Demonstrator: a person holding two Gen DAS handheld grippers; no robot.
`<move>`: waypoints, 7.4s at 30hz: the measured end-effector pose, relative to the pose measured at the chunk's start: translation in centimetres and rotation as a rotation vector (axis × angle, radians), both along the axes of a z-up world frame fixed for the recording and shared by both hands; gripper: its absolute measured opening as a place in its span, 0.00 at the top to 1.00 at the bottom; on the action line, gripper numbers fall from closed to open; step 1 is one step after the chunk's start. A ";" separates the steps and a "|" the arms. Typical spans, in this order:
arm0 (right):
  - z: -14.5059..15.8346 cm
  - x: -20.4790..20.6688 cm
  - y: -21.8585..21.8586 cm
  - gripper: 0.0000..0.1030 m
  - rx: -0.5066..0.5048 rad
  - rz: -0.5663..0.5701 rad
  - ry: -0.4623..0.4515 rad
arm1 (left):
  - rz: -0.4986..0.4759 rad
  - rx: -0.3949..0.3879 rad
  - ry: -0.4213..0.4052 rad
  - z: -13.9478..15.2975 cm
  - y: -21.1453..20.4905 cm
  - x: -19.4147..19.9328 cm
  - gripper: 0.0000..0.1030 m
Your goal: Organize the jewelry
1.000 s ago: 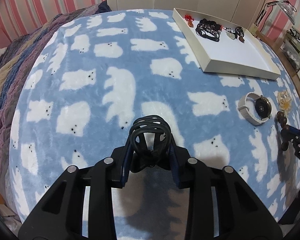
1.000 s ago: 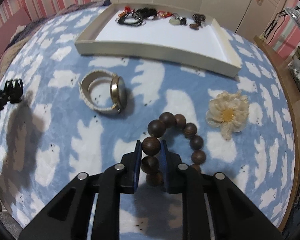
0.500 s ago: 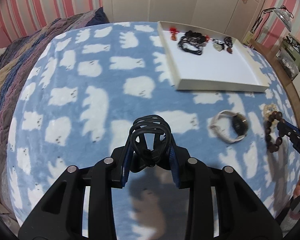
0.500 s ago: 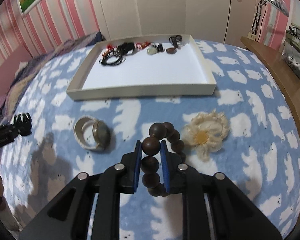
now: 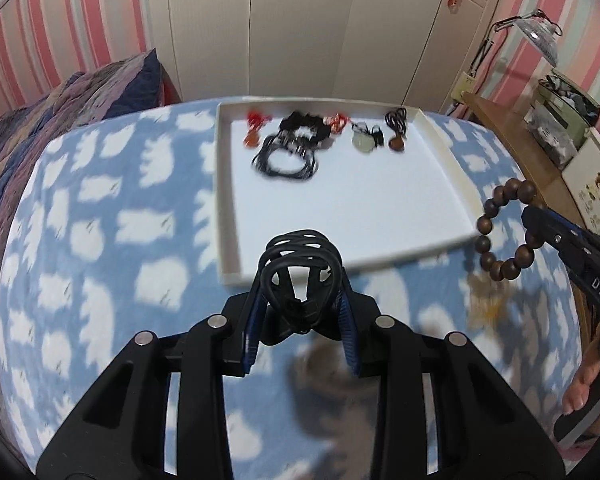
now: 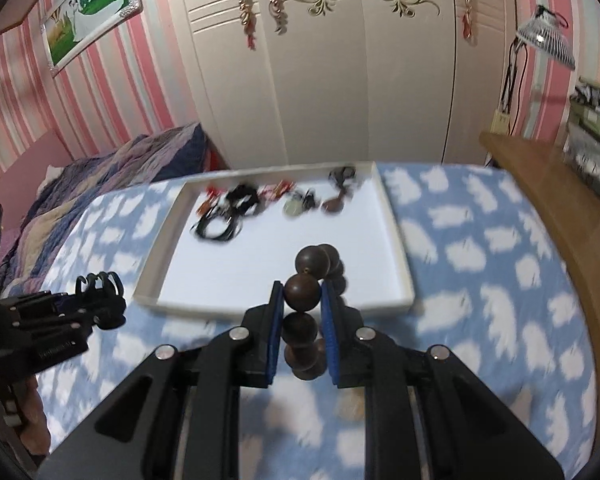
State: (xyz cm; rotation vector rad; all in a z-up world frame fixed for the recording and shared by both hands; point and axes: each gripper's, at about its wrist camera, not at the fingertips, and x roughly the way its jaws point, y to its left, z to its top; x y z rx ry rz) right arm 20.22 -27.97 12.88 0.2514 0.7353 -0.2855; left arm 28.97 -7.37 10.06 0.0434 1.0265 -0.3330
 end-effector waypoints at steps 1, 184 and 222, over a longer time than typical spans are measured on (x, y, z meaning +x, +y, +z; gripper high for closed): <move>0.0 0.9 -0.6 0.82 -0.010 -0.007 0.006 | 0.005 0.003 -0.005 -0.1 -0.8 1.3 0.69; -9.5 -12.5 7.6 0.07 -0.173 -0.038 -0.173 | 0.186 0.038 -0.323 -5.9 4.8 -17.1 0.03; -9.8 -12.3 7.8 0.07 -0.190 -0.036 -0.165 | 0.194 0.055 -0.360 -5.4 5.1 -17.5 0.03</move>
